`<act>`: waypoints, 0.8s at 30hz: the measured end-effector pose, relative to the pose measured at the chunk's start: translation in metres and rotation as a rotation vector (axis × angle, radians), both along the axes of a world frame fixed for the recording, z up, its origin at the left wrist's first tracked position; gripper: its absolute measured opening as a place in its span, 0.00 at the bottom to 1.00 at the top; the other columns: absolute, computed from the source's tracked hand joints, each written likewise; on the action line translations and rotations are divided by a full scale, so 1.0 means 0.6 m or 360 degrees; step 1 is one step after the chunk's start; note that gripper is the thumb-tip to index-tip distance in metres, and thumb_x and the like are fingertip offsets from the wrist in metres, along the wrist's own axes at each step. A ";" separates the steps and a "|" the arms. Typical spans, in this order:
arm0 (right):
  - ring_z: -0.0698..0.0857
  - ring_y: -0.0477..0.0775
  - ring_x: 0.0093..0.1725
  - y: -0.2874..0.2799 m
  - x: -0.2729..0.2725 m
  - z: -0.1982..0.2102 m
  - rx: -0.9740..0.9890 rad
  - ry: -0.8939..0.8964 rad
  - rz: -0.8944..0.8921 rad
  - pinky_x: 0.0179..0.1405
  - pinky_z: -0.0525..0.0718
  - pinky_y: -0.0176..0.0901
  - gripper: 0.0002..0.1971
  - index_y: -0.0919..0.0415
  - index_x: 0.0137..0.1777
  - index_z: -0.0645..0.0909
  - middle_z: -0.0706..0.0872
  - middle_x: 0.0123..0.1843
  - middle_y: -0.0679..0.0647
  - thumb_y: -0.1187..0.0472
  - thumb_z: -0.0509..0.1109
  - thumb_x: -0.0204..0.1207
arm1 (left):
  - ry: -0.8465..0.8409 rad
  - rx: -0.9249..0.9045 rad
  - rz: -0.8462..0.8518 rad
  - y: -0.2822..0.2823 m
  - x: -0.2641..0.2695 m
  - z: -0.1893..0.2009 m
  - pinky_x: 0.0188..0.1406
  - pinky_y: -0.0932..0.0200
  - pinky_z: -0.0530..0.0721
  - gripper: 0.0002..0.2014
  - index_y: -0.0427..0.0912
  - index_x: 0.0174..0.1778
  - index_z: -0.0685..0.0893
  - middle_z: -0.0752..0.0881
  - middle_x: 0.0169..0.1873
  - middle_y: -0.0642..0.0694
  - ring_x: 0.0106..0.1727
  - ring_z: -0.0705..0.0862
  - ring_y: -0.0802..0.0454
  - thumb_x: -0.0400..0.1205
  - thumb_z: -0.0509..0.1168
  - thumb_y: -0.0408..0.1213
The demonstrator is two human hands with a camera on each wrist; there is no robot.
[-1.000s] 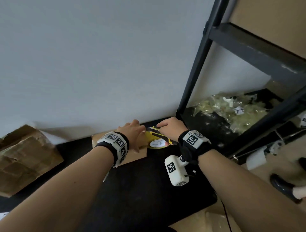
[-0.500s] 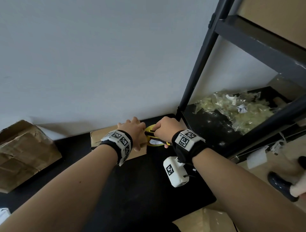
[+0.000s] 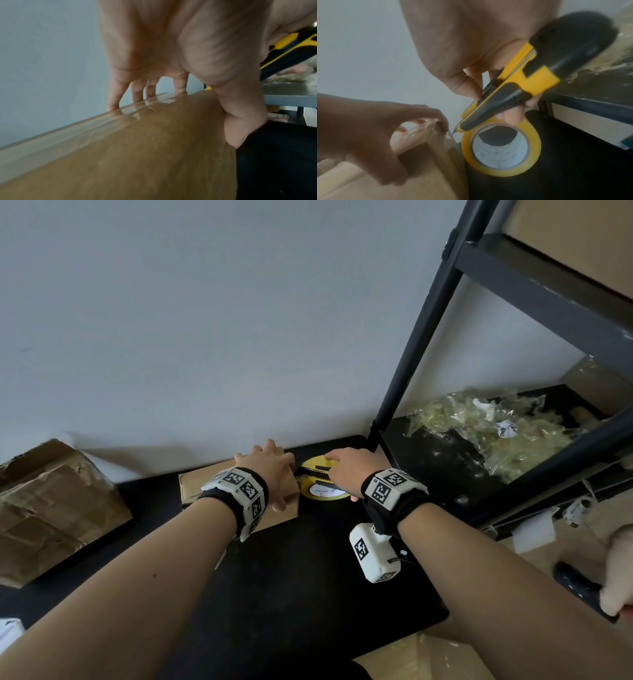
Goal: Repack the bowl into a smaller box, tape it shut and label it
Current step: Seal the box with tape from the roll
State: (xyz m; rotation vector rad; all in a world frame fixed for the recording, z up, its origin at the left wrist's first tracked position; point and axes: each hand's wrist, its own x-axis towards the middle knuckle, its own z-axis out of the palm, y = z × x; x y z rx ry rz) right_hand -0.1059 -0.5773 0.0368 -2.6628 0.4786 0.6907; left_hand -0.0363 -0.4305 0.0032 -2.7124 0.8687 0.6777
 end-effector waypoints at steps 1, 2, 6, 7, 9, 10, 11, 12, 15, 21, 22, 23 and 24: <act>0.85 0.59 0.57 -0.001 0.002 -0.001 -0.0012 0.0003 0.0008 0.58 0.84 0.50 0.24 0.44 0.78 0.68 0.80 0.69 0.52 0.55 0.55 0.81 | -0.0002 0.0006 0.0011 0.003 0.002 0.000 0.65 0.37 0.76 0.42 0.57 0.72 0.66 0.66 0.69 0.45 0.69 0.70 0.41 0.64 0.79 0.51; 0.85 0.59 0.58 -0.002 0.006 -0.002 -0.0016 -0.0001 0.0005 0.59 0.84 0.50 0.24 0.43 0.77 0.68 0.80 0.70 0.52 0.55 0.55 0.81 | -0.0004 0.0016 0.0022 0.006 0.004 0.000 0.65 0.37 0.76 0.42 0.56 0.73 0.66 0.65 0.69 0.45 0.69 0.70 0.41 0.64 0.79 0.51; 0.85 0.59 0.56 -0.004 0.021 -0.010 -0.0002 -0.0024 0.0010 0.59 0.84 0.51 0.24 0.42 0.76 0.70 0.79 0.71 0.51 0.56 0.54 0.81 | 0.0003 0.0048 0.0054 0.019 0.011 -0.002 0.64 0.36 0.76 0.40 0.58 0.73 0.66 0.64 0.70 0.44 0.70 0.68 0.39 0.66 0.78 0.52; 0.85 0.58 0.53 -0.003 0.024 -0.010 0.0016 -0.0030 0.0011 0.58 0.84 0.51 0.24 0.42 0.76 0.71 0.80 0.69 0.51 0.57 0.54 0.81 | 0.0010 0.0057 0.0050 0.021 0.012 -0.003 0.65 0.34 0.75 0.39 0.59 0.73 0.66 0.62 0.71 0.43 0.71 0.67 0.38 0.67 0.77 0.51; 0.84 0.57 0.51 -0.003 0.028 -0.014 0.0063 -0.0056 -0.0021 0.56 0.85 0.51 0.23 0.42 0.74 0.73 0.83 0.63 0.52 0.57 0.53 0.81 | 0.0024 0.0091 0.0015 0.022 0.011 -0.005 0.67 0.29 0.71 0.36 0.60 0.73 0.67 0.56 0.76 0.43 0.75 0.61 0.37 0.70 0.75 0.51; 0.85 0.57 0.52 -0.003 0.029 -0.017 0.0087 -0.0073 -0.0047 0.56 0.85 0.51 0.22 0.43 0.73 0.74 0.83 0.61 0.53 0.57 0.54 0.81 | 0.0030 0.0111 -0.0011 0.020 0.010 -0.005 0.68 0.27 0.68 0.35 0.61 0.73 0.67 0.52 0.78 0.43 0.78 0.58 0.36 0.71 0.74 0.50; 0.85 0.58 0.54 -0.003 0.031 -0.019 0.0111 -0.0086 -0.0074 0.56 0.84 0.50 0.21 0.44 0.71 0.76 0.84 0.60 0.53 0.56 0.54 0.80 | 0.0033 0.0123 -0.0036 0.019 0.009 -0.006 0.69 0.25 0.66 0.33 0.61 0.73 0.68 0.49 0.80 0.44 0.79 0.54 0.36 0.72 0.74 0.50; 0.84 0.59 0.54 -0.005 0.032 -0.023 0.0150 -0.0107 -0.0101 0.55 0.83 0.50 0.19 0.45 0.65 0.80 0.85 0.57 0.53 0.55 0.55 0.79 | 0.0039 0.0122 -0.0058 0.017 0.009 -0.008 0.69 0.23 0.64 0.31 0.61 0.72 0.70 0.48 0.81 0.45 0.80 0.50 0.36 0.73 0.73 0.48; 0.84 0.61 0.45 -0.014 0.039 -0.034 0.0340 -0.0193 -0.0239 0.42 0.75 0.48 0.13 0.53 0.34 0.79 0.83 0.38 0.53 0.49 0.59 0.74 | 0.0086 0.0049 -0.0103 0.011 0.011 -0.015 0.73 0.22 0.53 0.24 0.60 0.67 0.77 0.48 0.82 0.47 0.83 0.42 0.38 0.74 0.72 0.45; 0.81 0.60 0.35 -0.050 0.046 -0.046 0.0554 -0.0269 -0.0586 0.50 0.79 0.55 0.21 0.57 0.30 0.77 0.80 0.30 0.55 0.44 0.59 0.78 | -0.0021 -0.0300 -0.0057 -0.029 0.025 -0.014 0.79 0.35 0.40 0.24 0.49 0.67 0.79 0.77 0.69 0.49 0.78 0.66 0.51 0.76 0.67 0.52; 0.80 0.59 0.33 -0.056 0.045 -0.048 0.0583 -0.0278 -0.0617 0.50 0.81 0.55 0.22 0.58 0.30 0.78 0.80 0.29 0.55 0.44 0.60 0.78 | -0.0014 -0.0330 -0.0032 -0.043 0.029 -0.016 0.79 0.38 0.41 0.22 0.47 0.65 0.79 0.81 0.63 0.50 0.72 0.73 0.51 0.76 0.67 0.52; 0.80 0.58 0.30 -0.061 0.043 -0.050 0.0618 -0.0282 -0.0656 0.46 0.82 0.54 0.22 0.58 0.30 0.78 0.80 0.27 0.55 0.44 0.61 0.78 | -0.0002 -0.0356 -0.0017 -0.057 0.031 -0.017 0.80 0.40 0.43 0.20 0.46 0.62 0.79 0.83 0.59 0.50 0.67 0.77 0.51 0.77 0.66 0.51; 0.80 0.57 0.27 -0.066 0.041 -0.052 0.0669 -0.0296 -0.0703 0.40 0.81 0.51 0.21 0.59 0.30 0.78 0.79 0.26 0.55 0.44 0.62 0.77 | 0.0009 -0.0370 -0.0020 -0.070 0.032 -0.021 0.80 0.42 0.48 0.18 0.46 0.60 0.79 0.84 0.57 0.50 0.64 0.79 0.50 0.77 0.66 0.49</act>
